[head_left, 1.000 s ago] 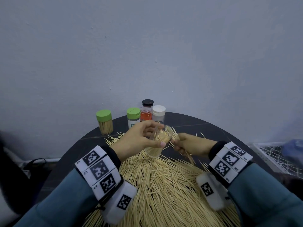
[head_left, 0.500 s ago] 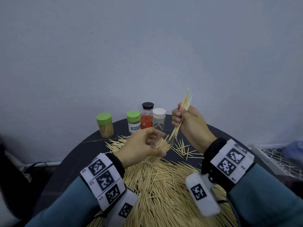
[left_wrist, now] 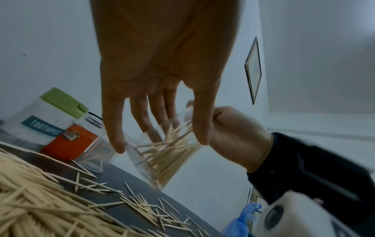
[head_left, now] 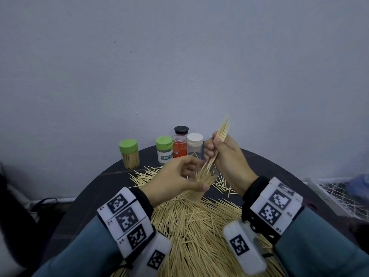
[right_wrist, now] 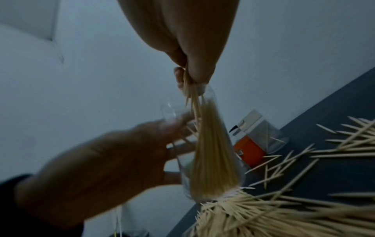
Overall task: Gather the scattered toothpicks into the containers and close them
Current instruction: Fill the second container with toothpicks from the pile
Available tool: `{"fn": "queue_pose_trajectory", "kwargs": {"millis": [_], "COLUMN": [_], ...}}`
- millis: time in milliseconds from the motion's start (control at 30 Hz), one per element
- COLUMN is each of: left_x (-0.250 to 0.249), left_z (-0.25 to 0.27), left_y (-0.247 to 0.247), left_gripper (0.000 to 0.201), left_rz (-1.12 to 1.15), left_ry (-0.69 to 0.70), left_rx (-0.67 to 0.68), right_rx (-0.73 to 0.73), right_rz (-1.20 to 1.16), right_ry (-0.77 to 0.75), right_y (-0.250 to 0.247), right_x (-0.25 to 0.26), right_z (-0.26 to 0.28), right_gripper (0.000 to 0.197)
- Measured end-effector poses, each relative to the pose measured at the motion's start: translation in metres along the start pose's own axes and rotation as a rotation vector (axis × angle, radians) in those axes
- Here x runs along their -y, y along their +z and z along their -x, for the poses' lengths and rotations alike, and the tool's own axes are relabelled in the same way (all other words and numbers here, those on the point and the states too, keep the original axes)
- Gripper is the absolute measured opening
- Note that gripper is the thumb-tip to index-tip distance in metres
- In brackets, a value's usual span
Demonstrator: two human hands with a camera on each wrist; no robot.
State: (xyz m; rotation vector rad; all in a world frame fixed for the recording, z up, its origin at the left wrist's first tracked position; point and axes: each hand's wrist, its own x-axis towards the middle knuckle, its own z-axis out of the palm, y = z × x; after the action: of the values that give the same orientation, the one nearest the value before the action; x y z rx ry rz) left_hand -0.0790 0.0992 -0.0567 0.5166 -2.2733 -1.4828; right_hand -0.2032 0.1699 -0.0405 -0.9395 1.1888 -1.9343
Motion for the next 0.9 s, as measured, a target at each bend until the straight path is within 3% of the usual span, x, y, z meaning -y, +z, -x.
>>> {"fn": "queue_pose_trajectory", "kwargs": {"millis": [233,367,600,767,900], "left_x": [0.003,0.003,0.003,0.004,0.004], "left_z": [-0.003,-0.004,-0.005,-0.006,-0.006], "left_y": [-0.001,-0.004,-0.009,-0.008,-0.009], "left_gripper": [0.046,0.046,0.045,0.049,0.049], "left_rz": [0.102,0.144,0.098,0.097,0.132], "left_ry": [0.020,0.066,0.100,0.078,0.074], "left_rx": [-0.072,-0.122,-0.131,-0.098,-0.112], "right_rx": [0.060,0.100,0.128,0.045,0.104], "right_rz": [0.131,0.179,0.131,0.206,0.233], "right_ry": [-0.078,-0.024,0.033,-0.050,-0.042], "right_y": [0.001,0.005,0.004,0.001,-0.002], "right_x": [-0.006,-0.015,-0.018,-0.016,-0.021], "right_z": [0.013,0.016,0.012,0.012,0.011], "right_gripper": [0.022,0.027,0.015,0.031,0.030]}}
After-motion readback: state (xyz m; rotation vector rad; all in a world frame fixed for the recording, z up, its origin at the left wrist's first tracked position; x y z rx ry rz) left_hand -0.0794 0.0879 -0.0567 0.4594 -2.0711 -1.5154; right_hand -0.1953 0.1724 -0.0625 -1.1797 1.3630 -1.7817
